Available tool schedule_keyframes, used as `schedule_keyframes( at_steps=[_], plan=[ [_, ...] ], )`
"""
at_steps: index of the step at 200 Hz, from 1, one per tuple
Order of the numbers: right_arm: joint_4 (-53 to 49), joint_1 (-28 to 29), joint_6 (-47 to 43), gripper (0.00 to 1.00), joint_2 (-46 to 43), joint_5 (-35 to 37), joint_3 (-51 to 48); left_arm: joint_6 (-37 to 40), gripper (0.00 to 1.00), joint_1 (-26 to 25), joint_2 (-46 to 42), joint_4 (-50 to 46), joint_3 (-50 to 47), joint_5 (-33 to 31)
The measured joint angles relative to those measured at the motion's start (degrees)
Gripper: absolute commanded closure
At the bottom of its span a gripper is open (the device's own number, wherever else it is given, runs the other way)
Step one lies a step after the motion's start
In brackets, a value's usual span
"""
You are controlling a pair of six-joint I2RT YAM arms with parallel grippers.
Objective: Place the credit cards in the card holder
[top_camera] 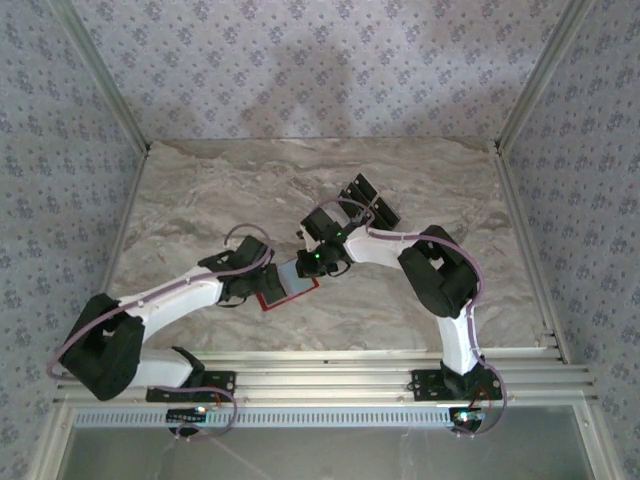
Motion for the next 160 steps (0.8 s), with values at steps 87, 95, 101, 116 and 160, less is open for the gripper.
schedule_keyframes(
  at_steps=[87,95,101,116,160],
  plan=[
    [3.1,0.0,7.0,0.9,-4.1,3.1,-5.9,-1.6,0.0,1.7,1.2,1.7,-3.8,0.3],
    [3.1,0.1,7.5,0.89,-4.4,3.5,-6.3,-1.3,0.0,2.0,1.8,2.3,-3.8,0.4],
    [3.1,0.3,7.8,0.87,-4.6,3.8,-6.4,-0.9,0.0,2.3,2.2,2.7,-3.8,0.6],
    [3.0,0.7,8.1,0.8,-4.9,4.5,-6.4,0.2,0.0,3.1,2.9,3.5,-3.7,1.2],
    [-0.7,1.4,6.4,0.67,-7.4,5.7,-5.4,4.3,0.0,5.9,3.3,4.2,-0.2,3.1]
  ],
)
